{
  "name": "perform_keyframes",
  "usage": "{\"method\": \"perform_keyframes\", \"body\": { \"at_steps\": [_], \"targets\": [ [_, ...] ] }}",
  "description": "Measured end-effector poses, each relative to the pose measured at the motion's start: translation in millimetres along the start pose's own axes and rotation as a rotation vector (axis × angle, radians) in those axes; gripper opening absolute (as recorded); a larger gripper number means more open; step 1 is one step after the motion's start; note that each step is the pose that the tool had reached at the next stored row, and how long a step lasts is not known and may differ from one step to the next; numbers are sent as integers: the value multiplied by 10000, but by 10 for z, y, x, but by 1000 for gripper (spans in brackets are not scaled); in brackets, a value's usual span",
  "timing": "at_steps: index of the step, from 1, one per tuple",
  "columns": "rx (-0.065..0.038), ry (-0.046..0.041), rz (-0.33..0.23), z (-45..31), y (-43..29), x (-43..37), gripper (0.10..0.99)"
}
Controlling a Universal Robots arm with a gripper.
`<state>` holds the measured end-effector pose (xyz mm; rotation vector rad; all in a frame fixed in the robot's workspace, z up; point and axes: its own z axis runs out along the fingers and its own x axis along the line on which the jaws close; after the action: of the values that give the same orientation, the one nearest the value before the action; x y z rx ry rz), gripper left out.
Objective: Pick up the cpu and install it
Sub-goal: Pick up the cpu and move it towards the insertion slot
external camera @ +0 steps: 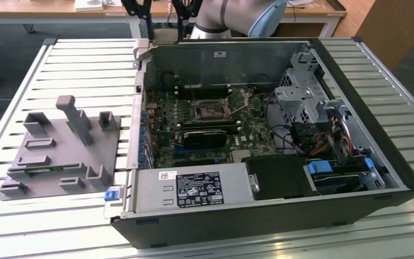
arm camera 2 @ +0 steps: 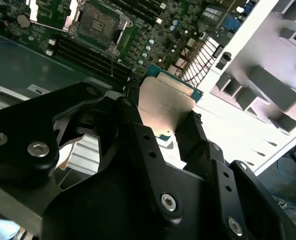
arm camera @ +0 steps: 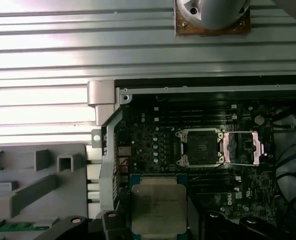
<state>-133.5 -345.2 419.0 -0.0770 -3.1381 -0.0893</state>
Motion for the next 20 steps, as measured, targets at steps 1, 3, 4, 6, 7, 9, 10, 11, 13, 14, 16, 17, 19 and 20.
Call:
{"method": "perform_keyframes", "body": {
  "at_steps": [1, 3, 4, 6, 7, 9, 10, 11, 13, 14, 16, 17, 19, 20],
  "targets": [
    [1, 0, -1, 7, 21, -33, 537],
    [1, 0, -1, 25, 65, -103, 537],
    [0, -1, -1, 36, 86, -138, 537],
    [2, 1, -1, 54, 125, -206, 537],
    [1, 1, 0, 64, 134, -228, 537],
    [0, -4, -1, 77, 138, -283, 537],
    [1, -6, -1, 81, 140, -322, 537],
    [0, -8, 1, 86, 142, -367, 537],
    [0, -15, -2, 94, 146, -449, 537],
    [1, -19, -1, 99, 147, -488, 537],
    [0, -26, -3, 108, 151, -572, 537],
    [0, -30, -1, 112, 153, -619, 537],
    [-1, -37, -4, 121, 158, -710, 537],
    [-1, -40, -2, 126, 161, -755, 537]
  ]
}}
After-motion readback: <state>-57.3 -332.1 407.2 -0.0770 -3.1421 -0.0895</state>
